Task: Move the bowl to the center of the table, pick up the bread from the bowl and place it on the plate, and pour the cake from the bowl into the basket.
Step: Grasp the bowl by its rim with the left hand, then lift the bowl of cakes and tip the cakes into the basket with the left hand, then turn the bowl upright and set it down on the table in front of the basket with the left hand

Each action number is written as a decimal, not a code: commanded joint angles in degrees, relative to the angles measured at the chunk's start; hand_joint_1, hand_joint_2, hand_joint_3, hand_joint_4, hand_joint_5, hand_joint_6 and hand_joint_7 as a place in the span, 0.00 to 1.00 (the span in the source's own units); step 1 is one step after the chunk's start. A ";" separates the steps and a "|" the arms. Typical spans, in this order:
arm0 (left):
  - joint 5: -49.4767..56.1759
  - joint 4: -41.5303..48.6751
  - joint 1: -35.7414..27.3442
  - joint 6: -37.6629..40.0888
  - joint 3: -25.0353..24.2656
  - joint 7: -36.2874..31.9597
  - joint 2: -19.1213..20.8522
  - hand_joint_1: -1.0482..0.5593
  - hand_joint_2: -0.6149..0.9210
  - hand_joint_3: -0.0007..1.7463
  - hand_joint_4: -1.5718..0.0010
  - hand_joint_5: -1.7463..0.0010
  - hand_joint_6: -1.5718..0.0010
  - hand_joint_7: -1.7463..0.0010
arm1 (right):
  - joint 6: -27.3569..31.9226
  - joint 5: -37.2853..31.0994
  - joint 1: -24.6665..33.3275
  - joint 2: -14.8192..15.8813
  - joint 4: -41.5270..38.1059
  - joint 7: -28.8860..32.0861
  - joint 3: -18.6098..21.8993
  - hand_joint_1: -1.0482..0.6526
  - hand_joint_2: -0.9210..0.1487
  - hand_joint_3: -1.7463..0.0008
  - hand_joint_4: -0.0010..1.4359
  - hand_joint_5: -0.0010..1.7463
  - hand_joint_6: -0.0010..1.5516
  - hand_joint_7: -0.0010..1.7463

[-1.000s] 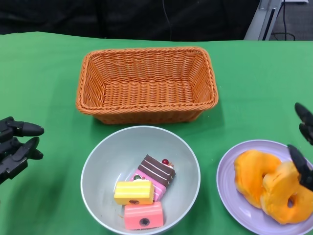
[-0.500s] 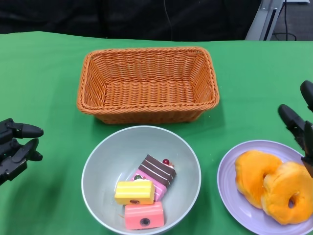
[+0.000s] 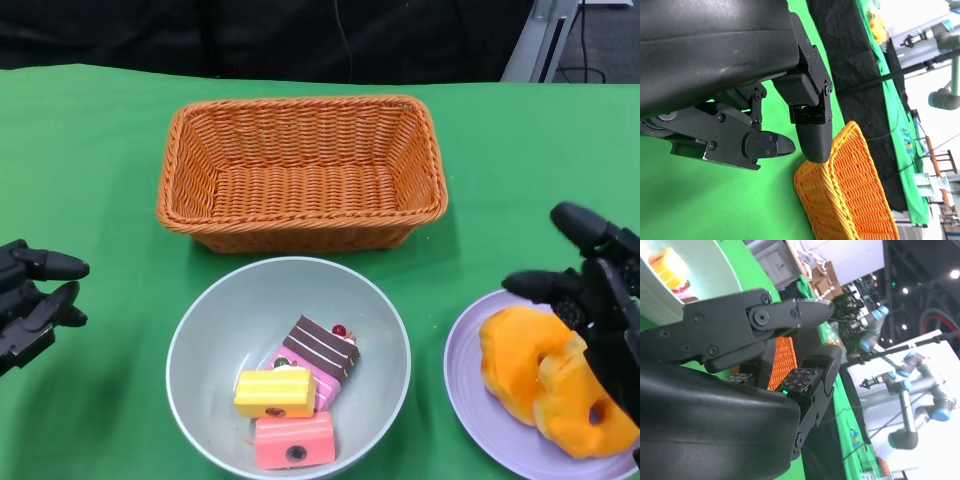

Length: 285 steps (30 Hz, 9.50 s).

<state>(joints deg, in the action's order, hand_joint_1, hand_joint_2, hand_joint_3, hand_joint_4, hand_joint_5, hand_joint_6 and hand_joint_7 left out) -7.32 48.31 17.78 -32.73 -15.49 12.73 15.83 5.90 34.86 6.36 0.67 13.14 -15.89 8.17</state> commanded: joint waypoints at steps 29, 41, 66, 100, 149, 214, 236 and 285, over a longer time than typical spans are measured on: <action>33.55 -4.85 -0.68 -46.66 12.10 3.24 18.52 0.23 0.97 0.00 0.64 0.98 0.61 0.99 | -1.92 -9.67 1.15 1.83 -2.26 -4.97 -3.83 0.49 0.35 0.30 0.55 1.00 0.35 0.99; 64.83 -11.08 -0.24 -49.04 8.48 -26.57 17.14 0.36 0.90 0.00 0.43 0.98 0.41 0.98 | -1.59 -10.11 0.84 0.67 -2.37 -3.29 -4.14 0.48 0.33 0.33 0.53 1.00 0.34 0.98; 84.64 -4.38 15.36 -26.93 54.18 -60.00 22.62 0.39 0.97 0.00 0.31 0.98 0.35 0.99 | -1.36 -10.18 1.62 -0.35 -1.61 -3.05 -4.30 0.47 0.33 0.34 0.53 1.00 0.34 0.97; 74.60 5.28 15.40 -25.28 59.64 -78.37 15.65 0.59 1.00 0.03 0.53 0.00 0.58 0.14 | -0.86 -10.90 1.86 -1.65 -1.64 -0.35 -5.31 0.48 0.42 0.30 0.48 1.00 0.39 0.83; 11.53 10.55 37.65 -9.06 26.47 2.71 -5.58 0.57 0.96 0.36 0.56 0.00 0.63 0.17 | -0.08 -16.64 1.65 -0.88 -6.83 -2.64 -9.84 0.48 0.36 0.40 0.43 1.00 0.32 0.90; -28.10 19.23 53.89 52.28 -19.37 -12.99 -21.04 0.54 1.00 0.35 0.50 0.00 0.64 0.00 | -2.31 -17.35 1.57 -0.94 -9.83 -5.54 -10.57 0.45 0.31 0.46 0.45 1.00 0.34 0.90; 2.29 -2.76 40.32 11.12 13.11 16.96 -12.01 0.49 0.80 0.56 0.50 0.00 0.53 0.17 | -2.23 -16.51 1.03 -0.77 -10.22 -6.11 -10.01 0.44 0.32 0.46 0.45 1.00 0.33 0.90; 82.14 4.77 16.26 -30.82 53.70 -87.46 23.39 0.61 0.95 0.17 0.56 0.02 0.55 0.27 | -1.63 -17.02 0.19 -0.90 -9.72 -5.14 -9.51 0.46 0.32 0.43 0.45 1.00 0.33 0.91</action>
<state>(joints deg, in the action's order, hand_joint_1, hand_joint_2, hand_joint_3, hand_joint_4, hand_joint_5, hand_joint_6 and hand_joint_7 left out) 74.58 52.69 34.44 -63.89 37.29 -72.58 37.57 4.05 17.84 6.41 -0.87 2.58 -21.40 -1.60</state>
